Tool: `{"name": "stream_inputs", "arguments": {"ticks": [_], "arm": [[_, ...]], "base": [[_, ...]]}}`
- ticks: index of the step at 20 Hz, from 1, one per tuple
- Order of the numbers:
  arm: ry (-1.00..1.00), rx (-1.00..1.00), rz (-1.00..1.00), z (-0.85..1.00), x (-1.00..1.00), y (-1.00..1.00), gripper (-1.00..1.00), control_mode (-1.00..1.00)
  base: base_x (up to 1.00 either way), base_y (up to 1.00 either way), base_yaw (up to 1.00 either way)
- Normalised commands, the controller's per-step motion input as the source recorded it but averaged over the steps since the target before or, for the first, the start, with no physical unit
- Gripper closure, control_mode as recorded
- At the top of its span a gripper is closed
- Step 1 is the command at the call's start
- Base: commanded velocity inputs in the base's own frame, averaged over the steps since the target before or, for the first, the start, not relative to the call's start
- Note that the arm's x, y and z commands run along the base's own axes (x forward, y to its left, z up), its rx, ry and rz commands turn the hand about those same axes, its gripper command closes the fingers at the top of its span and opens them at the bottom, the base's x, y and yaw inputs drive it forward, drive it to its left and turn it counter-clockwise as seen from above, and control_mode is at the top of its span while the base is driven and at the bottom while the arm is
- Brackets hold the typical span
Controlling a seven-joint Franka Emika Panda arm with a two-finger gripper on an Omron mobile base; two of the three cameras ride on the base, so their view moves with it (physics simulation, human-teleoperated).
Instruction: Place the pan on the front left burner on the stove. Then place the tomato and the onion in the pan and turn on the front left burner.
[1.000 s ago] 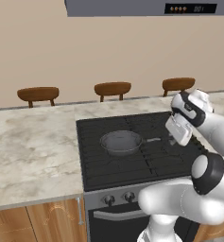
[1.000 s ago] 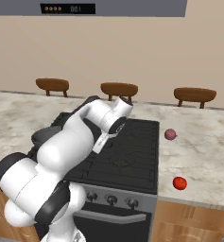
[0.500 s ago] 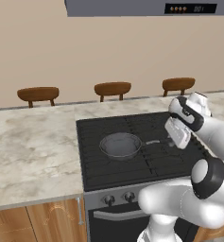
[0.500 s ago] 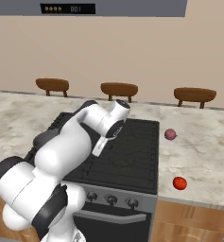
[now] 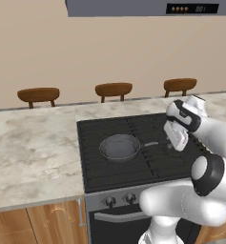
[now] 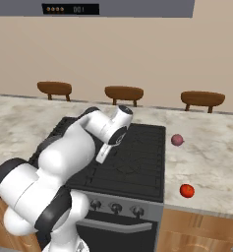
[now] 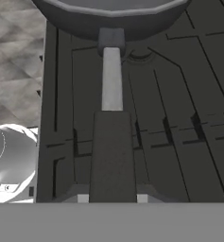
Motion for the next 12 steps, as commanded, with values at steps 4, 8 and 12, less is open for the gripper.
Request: {"name": "stream_inputs", "arguments": {"ticks": [4,8,12], "arm": [[0.00,0.00,0.00,-0.05,0.14,0.00,1.00,-1.00],[0.00,0.00,0.00,-0.07,0.13,0.00,1.00,-1.00],[0.00,0.00,0.00,-0.07,0.14,0.00,1.00,-1.00]], "base": [[0.00,0.00,0.00],[0.00,0.00,0.00],[0.00,0.00,0.00]]}}
